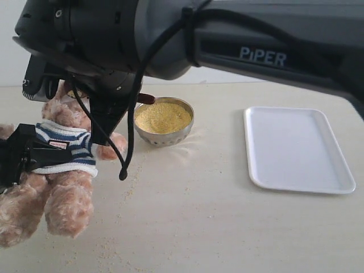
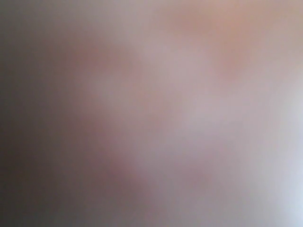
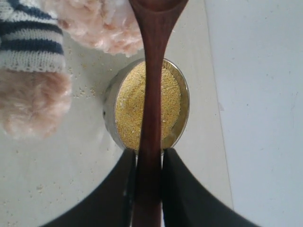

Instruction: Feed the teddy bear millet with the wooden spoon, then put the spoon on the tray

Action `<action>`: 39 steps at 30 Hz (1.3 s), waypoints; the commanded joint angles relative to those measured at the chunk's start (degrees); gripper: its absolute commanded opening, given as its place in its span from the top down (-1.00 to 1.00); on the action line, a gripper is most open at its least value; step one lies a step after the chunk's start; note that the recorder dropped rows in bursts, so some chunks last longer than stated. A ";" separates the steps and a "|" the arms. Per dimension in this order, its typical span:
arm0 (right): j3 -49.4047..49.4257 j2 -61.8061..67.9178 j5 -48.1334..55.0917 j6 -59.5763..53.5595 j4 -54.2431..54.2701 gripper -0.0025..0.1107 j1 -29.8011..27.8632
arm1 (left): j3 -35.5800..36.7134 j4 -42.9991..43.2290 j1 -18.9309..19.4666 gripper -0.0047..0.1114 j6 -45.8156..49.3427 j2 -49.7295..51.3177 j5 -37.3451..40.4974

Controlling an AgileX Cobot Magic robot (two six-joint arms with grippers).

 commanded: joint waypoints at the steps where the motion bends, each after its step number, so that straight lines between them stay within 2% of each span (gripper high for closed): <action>1: 0.04 -0.37 -0.10 0.97 -1.02 0.96 0.53 | -0.31 -0.72 -0.37 0.83 0.30 0.06 1.34; 4: 0.04 -0.21 -1.98 0.98 -1.31 0.96 0.62 | -0.31 -1.45 -0.37 0.83 0.30 0.06 1.34; 39: 0.04 0.60 3.49 4.20 -6.92 0.96 2.99 | -0.31 -2.06 -0.37 0.83 1.75 0.06 2.70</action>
